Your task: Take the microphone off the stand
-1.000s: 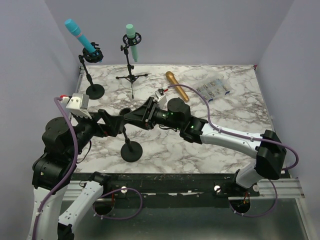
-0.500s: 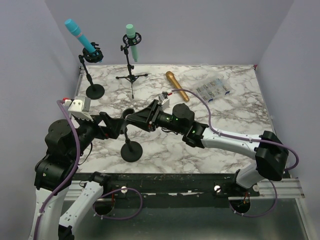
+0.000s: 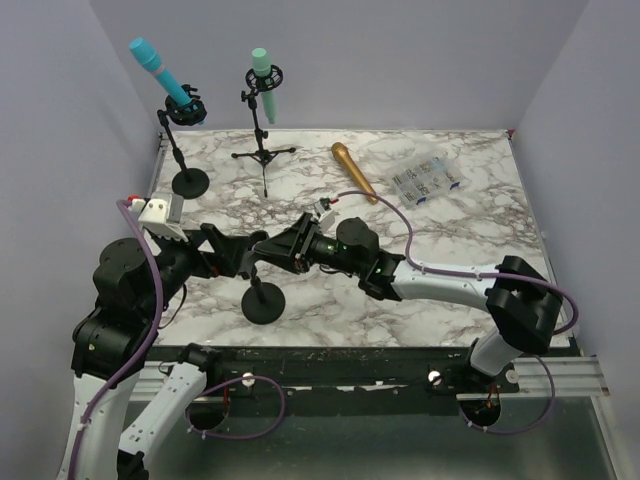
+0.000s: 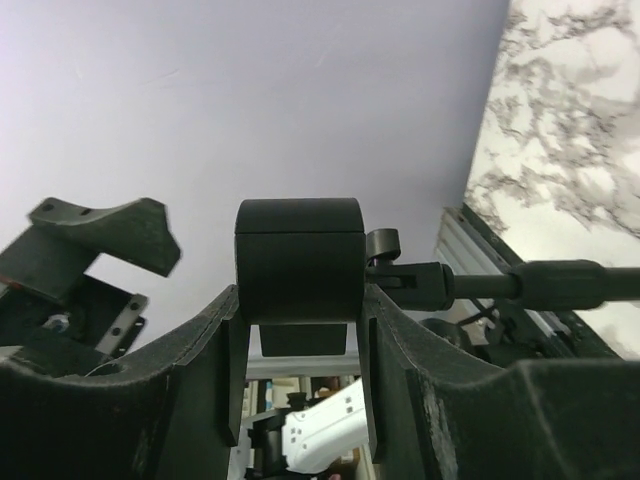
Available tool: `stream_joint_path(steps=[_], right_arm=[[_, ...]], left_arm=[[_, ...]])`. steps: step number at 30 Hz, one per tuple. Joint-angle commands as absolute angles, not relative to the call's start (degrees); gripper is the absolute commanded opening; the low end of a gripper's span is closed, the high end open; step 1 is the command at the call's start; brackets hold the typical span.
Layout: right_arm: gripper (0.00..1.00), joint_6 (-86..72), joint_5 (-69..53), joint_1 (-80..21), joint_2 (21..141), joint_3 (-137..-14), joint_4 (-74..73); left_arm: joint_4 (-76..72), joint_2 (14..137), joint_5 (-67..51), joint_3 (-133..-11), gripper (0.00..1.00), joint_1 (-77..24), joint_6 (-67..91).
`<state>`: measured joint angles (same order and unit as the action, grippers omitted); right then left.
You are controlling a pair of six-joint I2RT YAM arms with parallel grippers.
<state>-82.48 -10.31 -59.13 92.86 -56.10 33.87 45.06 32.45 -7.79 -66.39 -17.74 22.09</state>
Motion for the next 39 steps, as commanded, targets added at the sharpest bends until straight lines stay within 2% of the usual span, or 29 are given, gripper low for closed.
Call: stream_joint_path(steps=[1,8,12,18,26,33,39], right_arm=[[0.37,-79.5,-11.38,-59.87,97.97,-49.75,18.38],[0.39,-78.52,-14.1,-59.91,100.91,-50.7,19.75],[0.46,-76.17,-13.69,-59.93,100.03,-52.0,18.89],[0.73,-69.8,-13.18,-59.89,97.68,-54.77,16.72],[0.98,-62.13,-11.25,-59.86,91.63,-61.18,11.78],[1.0,-53.51,-7.17,-59.91,85.59,-64.62,5.99],[1.0,-47.41,2.6,-59.89,76.75,-58.1,3.75]], left_arm=[[43.7,32.47,-8.88,-65.46,0.96,-17.78,21.8],[43.07,32.92,-9.75,-65.12,0.96,-17.79,22.42],[43.32,32.91,-9.51,-65.2,0.96,-17.83,22.32],[43.3,32.47,-8.8,-64.41,0.96,-17.83,22.25],[41.55,34.92,-10.88,-64.59,0.96,-17.82,24.01],[40.91,35.59,-10.4,-64.94,0.96,-17.77,24.96],[40.8,37.38,-8.29,-66.03,0.97,-17.83,25.42]])
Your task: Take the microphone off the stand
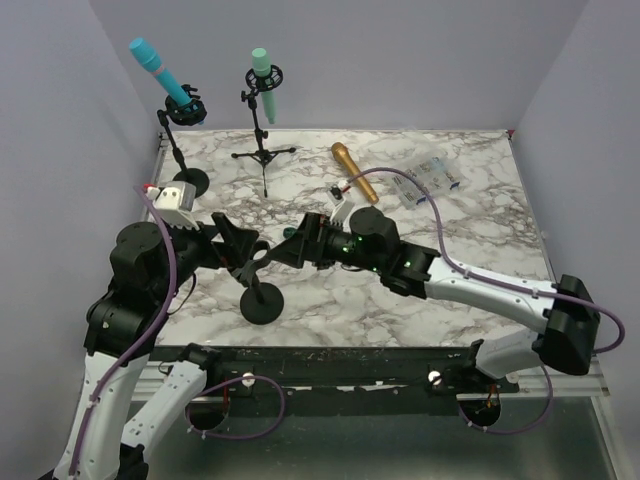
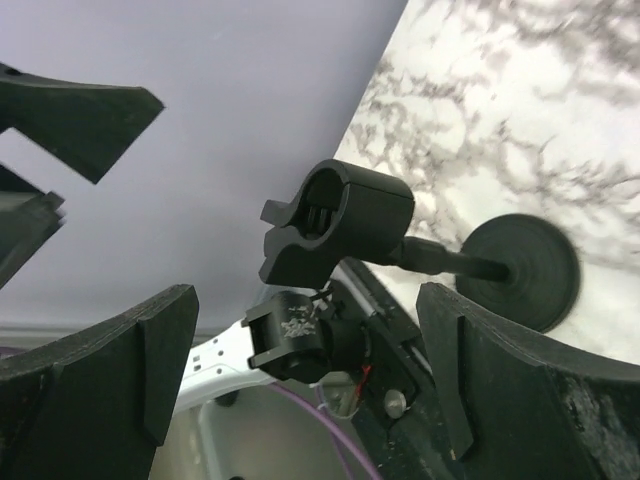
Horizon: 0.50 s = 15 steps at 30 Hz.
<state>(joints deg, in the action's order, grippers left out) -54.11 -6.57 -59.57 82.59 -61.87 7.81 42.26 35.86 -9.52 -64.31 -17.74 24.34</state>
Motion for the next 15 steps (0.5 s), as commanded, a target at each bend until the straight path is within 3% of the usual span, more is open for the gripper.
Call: stream_joint_path(steps=[1,8,15], right_arm=[[1.0,-46.02,4.74,-59.91,75.1,-56.67,3.02],[1.0,-41.25,16.22,-59.91,68.79,-49.61,-5.34],[1.0,-39.16,21.54,-59.87,65.34,-43.26,-5.04]], left_arm=[[40.65,37.88,-7.93,-66.0,0.97,-17.8,25.85],[39.11,44.46,-7.04,-66.08,0.99,-17.75,30.69],[37.66,51.25,-4.13,-74.69,0.99,-15.27,32.08]])
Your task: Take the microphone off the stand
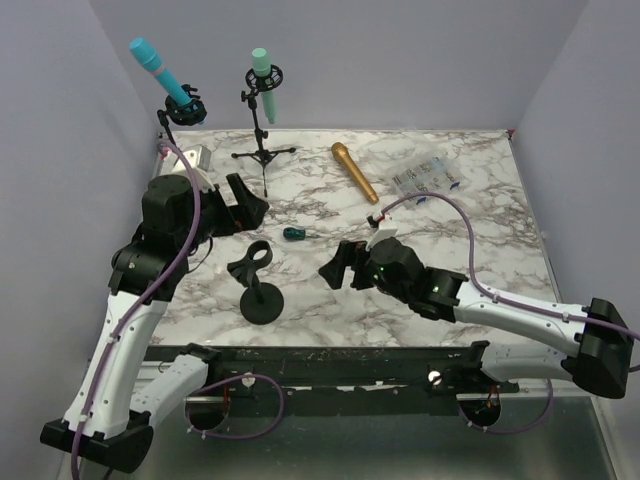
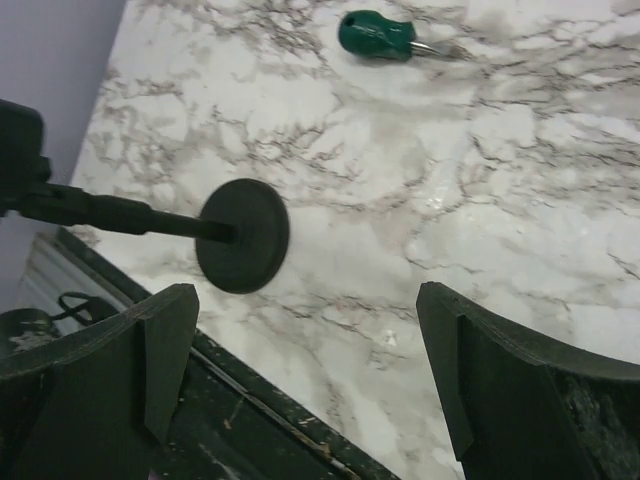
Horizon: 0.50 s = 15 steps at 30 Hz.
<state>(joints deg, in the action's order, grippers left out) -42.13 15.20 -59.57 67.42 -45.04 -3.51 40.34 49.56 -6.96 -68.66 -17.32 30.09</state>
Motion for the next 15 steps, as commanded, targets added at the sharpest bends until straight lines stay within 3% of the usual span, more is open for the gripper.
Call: stream_joint_path(steps=[1,15], right_arm=[[1.0,-38.42,22.12,-59.86,65.21,-43.16,-5.09],[1.0,-29.4,30.29,-59.85,63.02,-44.24,-6.4]], left_arm=[[36.98,52.13,-4.54,-75.66,0.99,-14.36,32.64],[17.59,78.07,-7.47,-89.66,0.99,-7.31,29.59]])
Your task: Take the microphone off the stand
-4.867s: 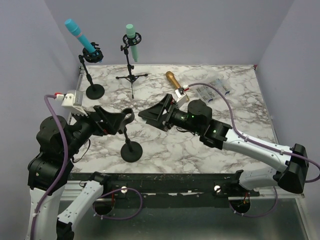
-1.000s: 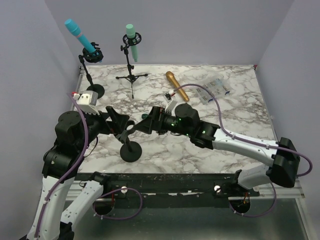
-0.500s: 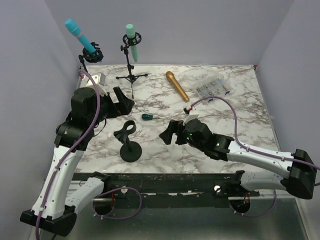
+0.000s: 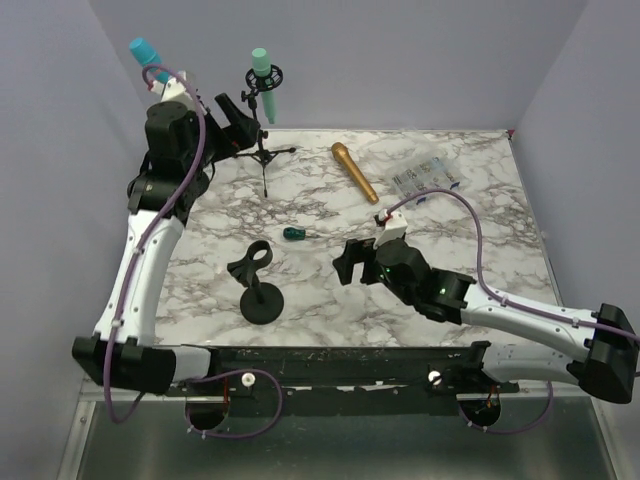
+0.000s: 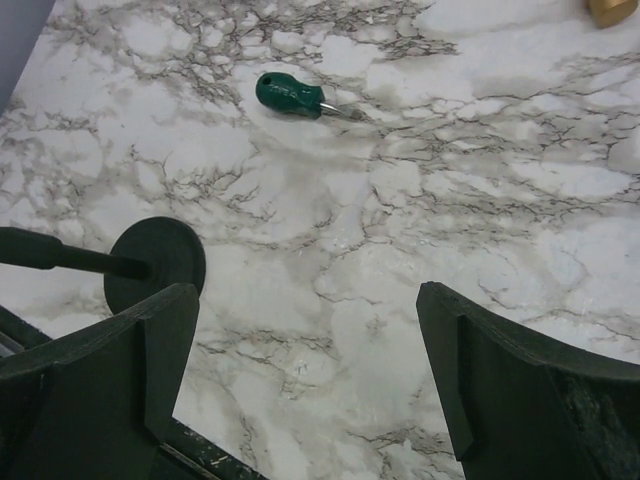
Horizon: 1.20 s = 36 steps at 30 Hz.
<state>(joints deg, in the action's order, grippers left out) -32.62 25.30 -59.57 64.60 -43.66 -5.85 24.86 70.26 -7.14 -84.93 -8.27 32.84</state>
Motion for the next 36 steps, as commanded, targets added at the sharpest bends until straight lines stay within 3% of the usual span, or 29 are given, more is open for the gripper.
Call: stream_joint_path(steps=[1,15,27,36], right_arm=[[1.0,-28.93,30.8,-59.75,62.8,-44.01,-6.42],[1.0,-23.86,33.89,-59.03,60.04,-42.72,-7.03],[1.0,-24.05,35.64,-58.12,61.62,-42.44,-7.1],[1.0,-24.64,35.54,-57.18,63.66,-43.39,-7.96]], left_arm=[[15.93,80.85,-7.53,-91.3,0.99,-7.14,29.05],[7.36,114.81,-4.06,-125.26,0.94,-6.77,24.16],[-3.99,124.65,-3.16,-129.08,0.98,-6.86,19.5],[-10.55,129.0,-0.44,-128.64,0.95,-7.13,18.24]])
